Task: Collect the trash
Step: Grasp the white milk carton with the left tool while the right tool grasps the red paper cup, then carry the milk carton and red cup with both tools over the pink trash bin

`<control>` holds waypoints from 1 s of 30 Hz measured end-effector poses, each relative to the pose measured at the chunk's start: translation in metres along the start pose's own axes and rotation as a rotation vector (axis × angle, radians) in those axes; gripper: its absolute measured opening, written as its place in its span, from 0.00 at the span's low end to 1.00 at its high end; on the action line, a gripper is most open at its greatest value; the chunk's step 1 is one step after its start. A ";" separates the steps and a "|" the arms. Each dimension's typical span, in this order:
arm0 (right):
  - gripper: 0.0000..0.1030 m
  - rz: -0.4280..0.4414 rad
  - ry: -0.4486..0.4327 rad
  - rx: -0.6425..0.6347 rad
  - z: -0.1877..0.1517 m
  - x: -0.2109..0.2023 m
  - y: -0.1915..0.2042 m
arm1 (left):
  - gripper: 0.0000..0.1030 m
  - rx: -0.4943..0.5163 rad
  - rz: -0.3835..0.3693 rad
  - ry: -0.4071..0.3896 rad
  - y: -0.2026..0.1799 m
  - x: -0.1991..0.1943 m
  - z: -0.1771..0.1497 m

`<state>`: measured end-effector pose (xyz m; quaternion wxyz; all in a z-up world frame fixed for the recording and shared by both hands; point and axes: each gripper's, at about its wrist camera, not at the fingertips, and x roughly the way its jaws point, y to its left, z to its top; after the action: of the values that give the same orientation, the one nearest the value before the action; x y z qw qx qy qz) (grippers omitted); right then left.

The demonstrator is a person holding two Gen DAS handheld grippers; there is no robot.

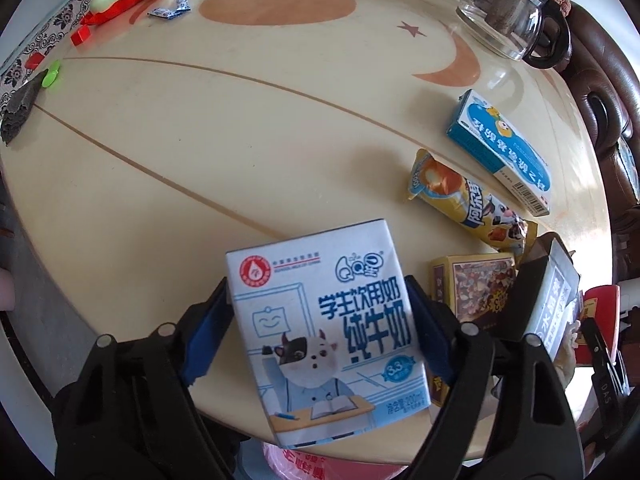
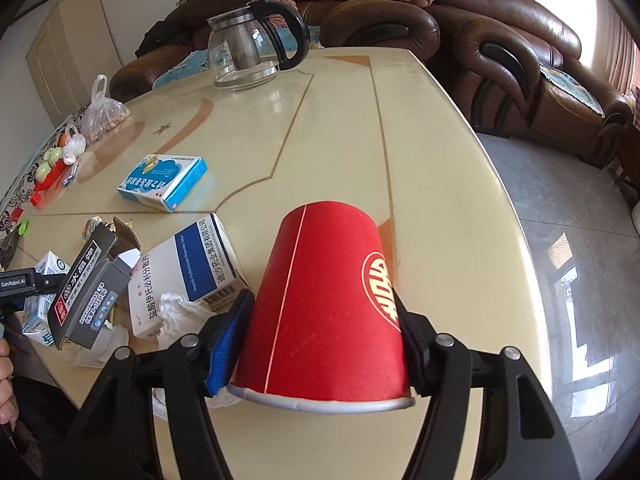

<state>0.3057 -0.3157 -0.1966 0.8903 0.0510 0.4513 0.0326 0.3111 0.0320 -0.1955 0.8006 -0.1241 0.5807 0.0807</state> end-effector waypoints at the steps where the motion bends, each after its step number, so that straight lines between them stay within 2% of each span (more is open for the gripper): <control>1: 0.61 -0.004 -0.003 -0.001 0.000 -0.001 0.000 | 0.75 -0.004 -0.005 0.003 0.000 -0.001 0.000; 11: 0.60 -0.010 -0.058 -0.010 0.001 -0.021 0.002 | 0.74 0.009 -0.037 0.030 0.003 -0.004 0.001; 20: 0.61 -0.044 -0.091 -0.034 0.002 -0.048 0.013 | 0.74 0.070 -0.043 -0.059 0.001 -0.038 -0.004; 25: 0.61 -0.060 -0.114 -0.036 -0.002 -0.076 0.019 | 0.74 0.089 -0.080 -0.123 0.008 -0.065 -0.011; 30: 0.61 -0.054 -0.138 -0.021 -0.009 -0.109 0.023 | 0.74 0.141 -0.072 -0.188 0.013 -0.093 -0.023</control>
<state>0.2341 -0.3038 -0.1120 0.9204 0.0315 0.3897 0.0097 0.2573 0.0392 -0.1154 0.8606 -0.0801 0.5024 0.0220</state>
